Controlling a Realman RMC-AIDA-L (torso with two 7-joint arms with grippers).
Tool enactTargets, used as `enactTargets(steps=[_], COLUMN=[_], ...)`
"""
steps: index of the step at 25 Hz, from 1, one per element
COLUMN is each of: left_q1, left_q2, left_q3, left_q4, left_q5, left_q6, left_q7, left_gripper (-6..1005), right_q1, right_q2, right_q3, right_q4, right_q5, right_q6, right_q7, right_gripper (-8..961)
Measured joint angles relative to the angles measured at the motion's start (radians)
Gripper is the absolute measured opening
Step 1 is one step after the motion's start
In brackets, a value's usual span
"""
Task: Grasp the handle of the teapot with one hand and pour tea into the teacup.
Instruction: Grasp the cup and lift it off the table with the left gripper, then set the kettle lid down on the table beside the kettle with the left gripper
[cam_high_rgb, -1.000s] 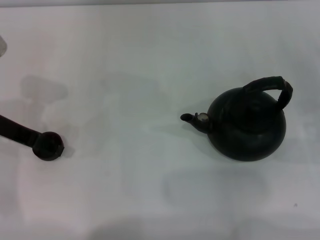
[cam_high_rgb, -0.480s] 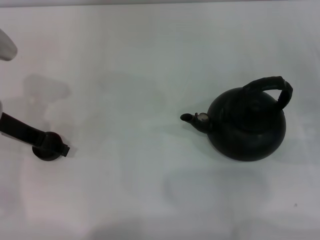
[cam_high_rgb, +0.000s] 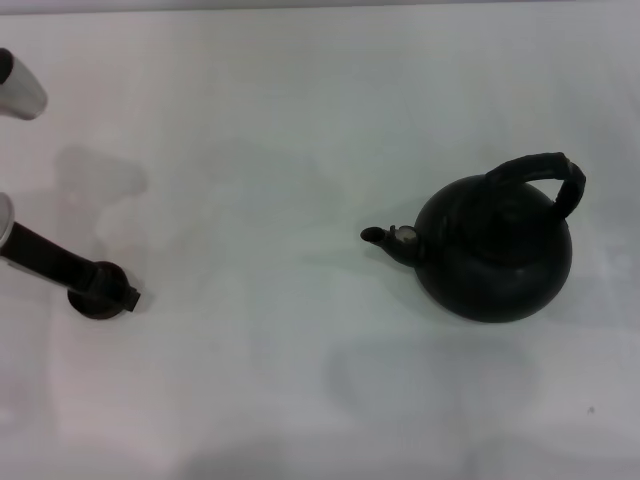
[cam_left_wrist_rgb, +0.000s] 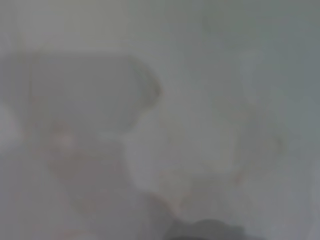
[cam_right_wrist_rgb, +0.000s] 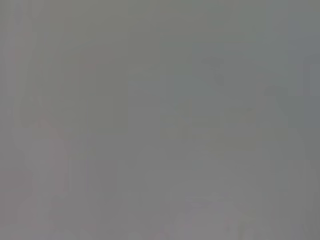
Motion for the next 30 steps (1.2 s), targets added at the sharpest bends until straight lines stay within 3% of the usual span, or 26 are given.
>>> enactTargets(steps=[8,16,21,26,30], left_q1=[-0.064,-0.279,-0.379,-0.432,-0.453], left_q2=[0.003,-0.001,-0.002,-0.004,-0.006], left_q3=[0.002,0.017,0.111,0.192,0.314], left_q4=[0.000,-0.203,-0.280,-0.312,-0.321], left_q5=[-0.003,-0.014,-0.042,-0.089,-0.135], left_q6=[0.001,0.054,0.093,0.103,0.131], left_q7=[0.001,0.038,0.032,0.027,-0.004], left_gripper=[708,703,703,703,702], right_q1=[0.000,0.007,0.008,0.008,0.009], right_q2=[-0.002,-0.001,0.001,0.002,0.002], right_q3=[0.000,-0.007,-0.007,-0.006,-0.007], right_q4=[-0.004,-0.002,0.005,0.007,0.008], right_q5=[-0.001,-0.006,-0.007,-0.008,-0.007], right_q6=[0.002,-0.005,-0.010,-0.014,-0.013], right_q7=[0.000,0.000,0.000,0.000,0.005], right_gripper=[850,849,849,848,848])
